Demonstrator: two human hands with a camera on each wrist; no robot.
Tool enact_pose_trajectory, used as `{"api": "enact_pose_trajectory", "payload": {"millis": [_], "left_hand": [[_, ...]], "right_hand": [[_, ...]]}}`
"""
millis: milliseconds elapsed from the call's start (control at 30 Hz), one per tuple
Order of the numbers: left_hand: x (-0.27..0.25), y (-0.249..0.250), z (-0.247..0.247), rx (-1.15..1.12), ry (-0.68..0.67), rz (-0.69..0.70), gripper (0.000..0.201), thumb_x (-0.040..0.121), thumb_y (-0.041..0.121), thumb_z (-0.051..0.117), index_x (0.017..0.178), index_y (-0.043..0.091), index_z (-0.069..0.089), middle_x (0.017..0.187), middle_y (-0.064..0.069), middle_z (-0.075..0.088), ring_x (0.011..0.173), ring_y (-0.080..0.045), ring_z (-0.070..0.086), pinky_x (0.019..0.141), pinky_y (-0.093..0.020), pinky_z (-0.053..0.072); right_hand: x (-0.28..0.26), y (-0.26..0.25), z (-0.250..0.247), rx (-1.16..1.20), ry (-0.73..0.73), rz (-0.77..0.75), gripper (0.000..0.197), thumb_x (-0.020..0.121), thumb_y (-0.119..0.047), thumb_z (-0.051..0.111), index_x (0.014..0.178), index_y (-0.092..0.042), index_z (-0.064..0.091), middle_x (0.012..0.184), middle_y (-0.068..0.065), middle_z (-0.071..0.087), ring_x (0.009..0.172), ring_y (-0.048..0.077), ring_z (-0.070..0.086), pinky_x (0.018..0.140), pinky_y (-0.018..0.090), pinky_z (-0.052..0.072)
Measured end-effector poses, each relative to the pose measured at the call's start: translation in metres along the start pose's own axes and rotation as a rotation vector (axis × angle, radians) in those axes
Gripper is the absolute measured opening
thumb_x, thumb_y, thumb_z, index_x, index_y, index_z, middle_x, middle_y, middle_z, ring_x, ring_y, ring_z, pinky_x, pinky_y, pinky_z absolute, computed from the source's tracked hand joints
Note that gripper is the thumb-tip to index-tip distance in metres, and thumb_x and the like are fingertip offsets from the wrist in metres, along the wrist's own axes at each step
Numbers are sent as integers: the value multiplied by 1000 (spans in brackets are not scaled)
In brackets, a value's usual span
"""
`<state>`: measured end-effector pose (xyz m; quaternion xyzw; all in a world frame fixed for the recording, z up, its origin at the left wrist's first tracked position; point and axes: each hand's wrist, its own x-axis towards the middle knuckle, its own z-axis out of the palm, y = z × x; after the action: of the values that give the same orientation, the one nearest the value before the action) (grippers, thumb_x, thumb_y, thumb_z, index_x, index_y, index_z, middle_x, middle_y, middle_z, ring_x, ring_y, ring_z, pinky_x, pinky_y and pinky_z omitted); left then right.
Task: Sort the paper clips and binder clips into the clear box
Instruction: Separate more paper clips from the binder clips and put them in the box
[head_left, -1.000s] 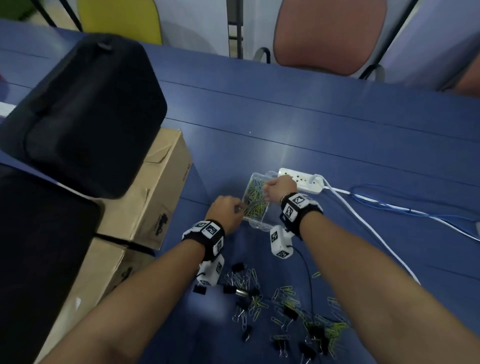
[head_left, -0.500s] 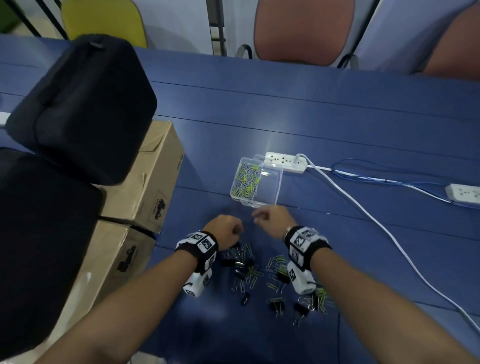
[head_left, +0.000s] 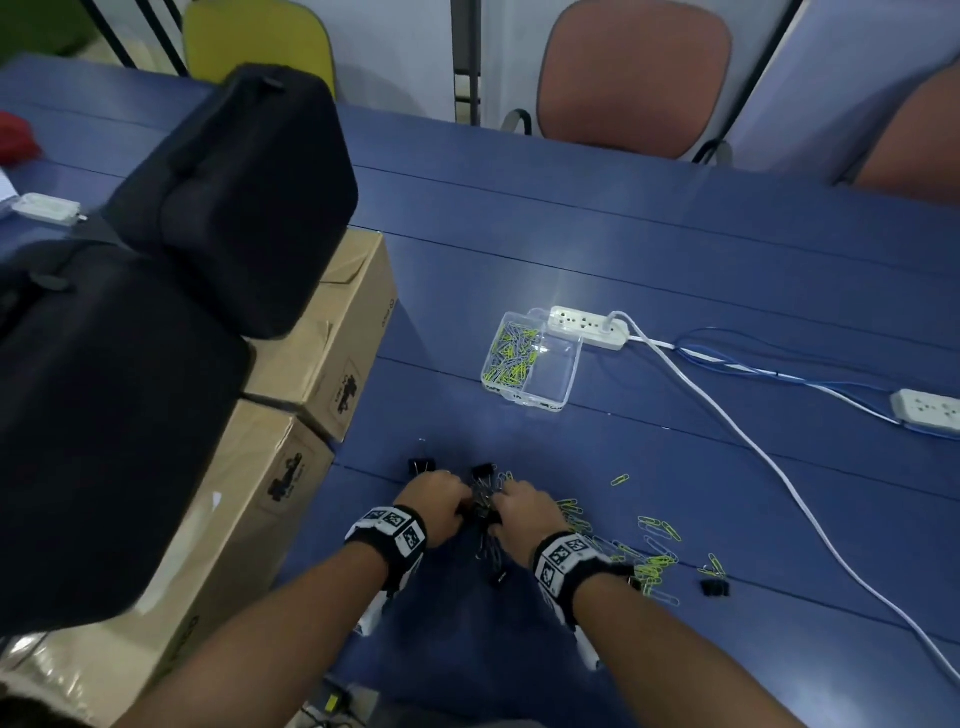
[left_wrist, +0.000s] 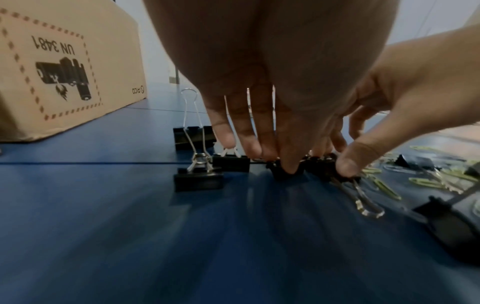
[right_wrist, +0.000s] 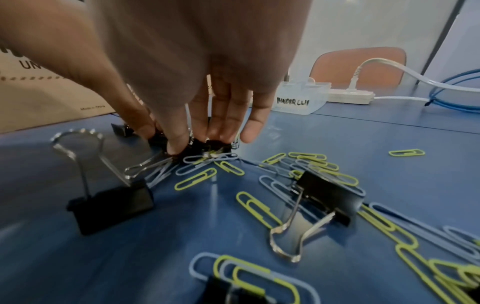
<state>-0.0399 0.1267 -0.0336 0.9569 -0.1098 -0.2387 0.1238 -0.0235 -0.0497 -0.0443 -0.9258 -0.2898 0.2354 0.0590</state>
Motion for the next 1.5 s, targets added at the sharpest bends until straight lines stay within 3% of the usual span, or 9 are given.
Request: {"api": "enact_pose_trajectory", "payload": {"millis": [167, 333, 600, 733, 933, 1067, 1233, 1367, 1500], "left_hand": [[-6, -9, 3, 99, 22, 61, 16, 75, 24, 62, 86, 14, 67, 91, -8, 65, 91, -29, 57, 74, -34, 44], [-5, -10, 5, 64, 33, 76, 13, 78, 16, 60, 88, 10, 66, 94, -10, 65, 94, -30, 57, 79, -35, 44], [5, -12, -9, -125, 261, 135, 13, 69, 20, 63, 79, 12, 62, 75, -6, 62, 75, -27, 56, 61, -35, 48], [26, -19, -24, -171, 332, 18, 13, 74, 19, 65, 83, 11, 61, 81, -6, 63, 80, -27, 54, 67, -36, 47], [58, -28, -26, -148, 276, -138, 9, 76, 13, 61, 86, 12, 62, 89, -7, 64, 85, -30, 56, 71, -39, 48], [64, -28, -20, -103, 305, -79, 11, 72, 13, 66, 81, 14, 61, 85, -4, 61, 82, -29, 54, 69, -38, 47], [67, -20, -14, -16, 272, 78, 13, 71, 30, 71, 78, 21, 65, 77, 0, 60, 79, -26, 54, 69, -35, 45], [71, -20, -15, 5, 281, 6, 11, 80, 30, 67, 83, 20, 66, 85, 0, 63, 89, -26, 54, 77, -36, 42], [69, -23, -21, -84, 377, -106, 10, 83, 26, 67, 89, 19, 62, 91, -1, 63, 90, -26, 53, 79, -38, 43]], "right_hand": [[3, -1, -4, 32, -21, 83, 34, 80, -37, 62, 106, -15, 60, 117, 6, 57, 112, 29, 47, 92, 40, 39], [5, 1, -5, 82, -34, 114, 30, 75, -39, 64, 100, -21, 63, 112, 2, 57, 109, 26, 47, 90, 39, 36], [12, 14, -24, 405, 141, 222, 20, 64, -46, 68, 75, -31, 61, 81, -12, 56, 88, 17, 52, 79, 33, 33], [30, 45, -41, 520, 274, 421, 23, 65, -48, 72, 75, -29, 65, 79, -13, 62, 79, 11, 58, 83, 33, 37], [48, 90, -41, 426, 244, 641, 26, 74, -52, 71, 89, -31, 68, 98, -9, 70, 97, 19, 64, 88, 36, 38], [46, 91, -39, 294, 259, 574, 31, 80, -50, 66, 103, -30, 65, 103, -5, 67, 100, 22, 62, 86, 37, 39], [49, 65, -29, 152, 214, 95, 17, 86, -32, 57, 98, -28, 69, 96, 1, 61, 96, 28, 57, 81, 38, 43], [48, 55, -27, 113, 162, 133, 32, 89, -28, 49, 116, -26, 67, 109, 3, 62, 103, 29, 54, 84, 37, 41], [35, 51, -22, 203, 203, 101, 33, 90, -20, 48, 118, -22, 66, 106, 6, 62, 99, 32, 56, 80, 39, 43]]}}
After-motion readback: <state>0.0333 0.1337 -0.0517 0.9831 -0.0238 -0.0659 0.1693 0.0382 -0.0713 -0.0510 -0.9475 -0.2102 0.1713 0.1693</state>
